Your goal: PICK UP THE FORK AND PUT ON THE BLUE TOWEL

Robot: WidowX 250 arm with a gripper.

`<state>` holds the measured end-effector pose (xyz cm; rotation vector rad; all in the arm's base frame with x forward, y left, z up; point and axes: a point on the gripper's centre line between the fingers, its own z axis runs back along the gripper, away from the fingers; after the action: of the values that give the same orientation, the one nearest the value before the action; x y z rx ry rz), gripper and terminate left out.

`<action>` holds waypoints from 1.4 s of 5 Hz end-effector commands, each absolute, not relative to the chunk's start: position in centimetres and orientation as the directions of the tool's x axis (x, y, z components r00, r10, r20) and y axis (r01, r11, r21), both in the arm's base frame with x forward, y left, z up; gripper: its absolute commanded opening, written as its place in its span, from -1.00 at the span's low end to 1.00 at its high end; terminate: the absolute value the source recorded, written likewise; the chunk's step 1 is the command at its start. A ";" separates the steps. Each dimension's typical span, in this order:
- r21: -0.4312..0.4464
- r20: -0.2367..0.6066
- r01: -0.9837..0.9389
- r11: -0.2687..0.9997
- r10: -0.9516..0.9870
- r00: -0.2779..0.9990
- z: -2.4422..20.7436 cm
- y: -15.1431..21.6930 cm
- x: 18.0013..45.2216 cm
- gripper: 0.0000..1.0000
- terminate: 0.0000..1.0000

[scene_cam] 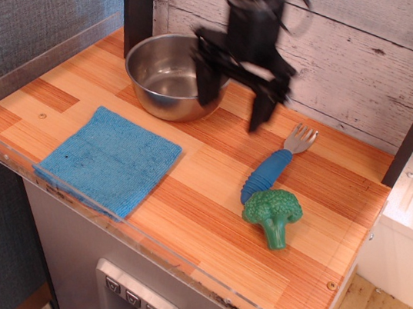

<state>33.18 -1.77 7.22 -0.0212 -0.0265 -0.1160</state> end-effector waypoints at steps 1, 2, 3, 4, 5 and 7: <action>-0.031 0.077 0.067 0.997 -0.065 0.995 4.0 -3.5 35.1 1.00 -1.00; -0.012 0.063 0.066 0.998 -0.065 0.996 2.5 -4.0 35.0 1.00 -1.00; -0.001 0.095 0.042 0.999 -0.042 0.995 2.0 -4.3 35.0 1.00 -1.00; 0.005 0.099 0.058 0.998 -0.058 0.993 1.8 -4.9 34.9 1.00 -1.00; 0.014 0.090 0.072 0.997 -0.073 0.993 1.4 -5.1 34.8 -1.00 -1.00; 0.017 0.097 0.120 0.993 -0.121 0.988 2.7 -4.8 35.0 -1.00 -1.00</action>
<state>34.04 -4.88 0.87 0.0114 -0.0319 -0.1267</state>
